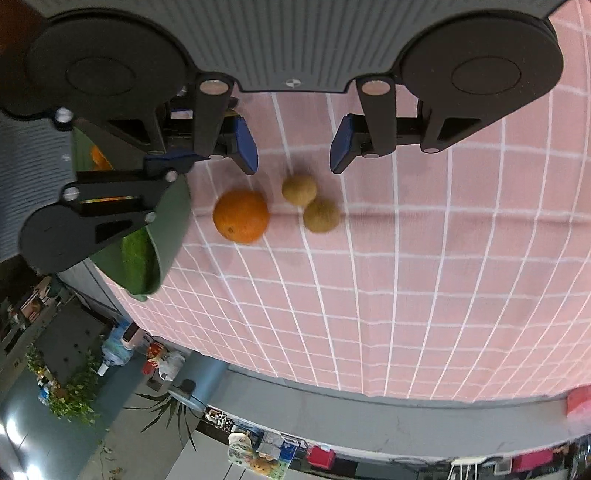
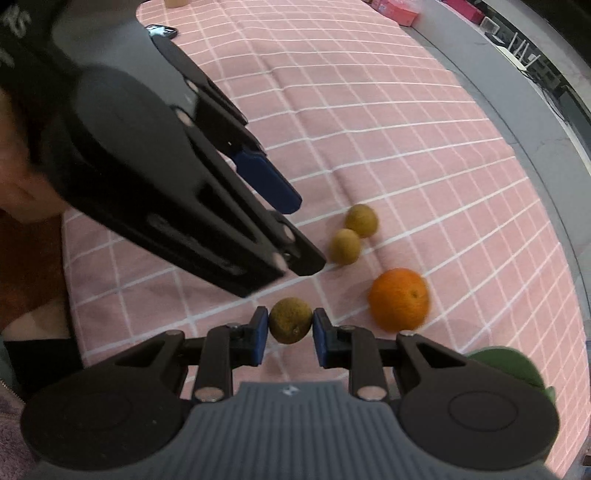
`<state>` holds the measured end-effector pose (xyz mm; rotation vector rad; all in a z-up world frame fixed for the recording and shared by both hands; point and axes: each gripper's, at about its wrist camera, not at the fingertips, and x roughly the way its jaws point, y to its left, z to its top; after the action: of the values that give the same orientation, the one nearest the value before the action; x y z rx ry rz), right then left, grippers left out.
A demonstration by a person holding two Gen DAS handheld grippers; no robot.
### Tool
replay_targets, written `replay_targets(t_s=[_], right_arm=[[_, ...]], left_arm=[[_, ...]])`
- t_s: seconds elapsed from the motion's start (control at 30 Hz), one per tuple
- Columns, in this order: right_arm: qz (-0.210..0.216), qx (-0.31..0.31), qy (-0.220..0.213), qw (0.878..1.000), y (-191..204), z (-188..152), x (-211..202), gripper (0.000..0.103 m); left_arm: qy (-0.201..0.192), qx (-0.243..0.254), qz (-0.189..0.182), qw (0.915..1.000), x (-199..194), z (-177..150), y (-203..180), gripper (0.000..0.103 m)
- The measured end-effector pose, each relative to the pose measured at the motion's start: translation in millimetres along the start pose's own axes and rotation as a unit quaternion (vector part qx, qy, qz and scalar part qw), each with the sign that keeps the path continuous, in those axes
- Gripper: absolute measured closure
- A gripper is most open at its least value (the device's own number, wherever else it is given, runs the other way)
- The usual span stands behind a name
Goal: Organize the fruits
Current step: 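Grasp a small brown fruit with the left tool while the right tool grasps another, then carry both small brown fruits into the green colander and open both tools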
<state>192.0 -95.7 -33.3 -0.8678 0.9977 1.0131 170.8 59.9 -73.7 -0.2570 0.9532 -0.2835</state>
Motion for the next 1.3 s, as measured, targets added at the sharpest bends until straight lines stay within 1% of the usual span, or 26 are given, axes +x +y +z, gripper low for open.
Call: replay_targets(t_s=[0.17, 0.4, 0.53, 0.77, 0.93, 1.03, 1.1, 1.2, 1.3], right_arm=[[-0.001, -0.001, 0.008, 1.0, -7.9, -0.4, 1.7, 0.082], [0.004, -0.003, 0.012, 1.0, -12.6, -2.5, 7.2, 0.082], [0.006, 0.002, 0.01, 1.0, -14.2, -2.2, 9.7, 0.082], [0.003, 0.006, 0.0, 1.0, -11.7, -4.2, 4.9, 0.082], [0.008, 0.009, -0.013, 1.0, -7.6, -3.9, -11.1, 0.082], [0.015, 0.005, -0.017, 1.0, -6.3, -5.0, -23.1, 0.082], [0.021, 0.004, -0.017, 1.0, -6.2, -6.6, -31.0, 0.082], [0.022, 0.003, -0.016, 1.0, -6.0, -10.1, -43.3, 0.082], [0.018, 0.002, -0.014, 1.0, -7.6, -17.2, -55.9, 0.082]], left_arm=[[0.002, -0.002, 0.01, 0.9999, 17.7, 3.2, -2.8, 0.059], [-0.003, -0.009, 0.011, 0.9999, 28.3, 8.6, -1.1, 0.065], [0.002, -0.008, 0.012, 0.9999, 31.1, 11.7, -2.5, 0.075], [0.001, 0.002, 0.017, 0.9998, 21.1, 9.9, -6.7, 0.076], [0.022, 0.014, 0.028, 0.9993, 5.1, 5.6, -9.9, 0.076], [0.041, 0.035, 0.023, 0.9983, -5.3, 4.4, -14.9, 0.076], [0.058, 0.06, 0.024, 0.9963, -12.0, 5.2, -22.0, 0.076], [0.092, 0.111, 0.046, 0.9885, -17.6, 7.0, -37.7, 0.076], [0.113, 0.155, 0.048, 0.9802, -22.5, 10.3, -54.9, 0.076]])
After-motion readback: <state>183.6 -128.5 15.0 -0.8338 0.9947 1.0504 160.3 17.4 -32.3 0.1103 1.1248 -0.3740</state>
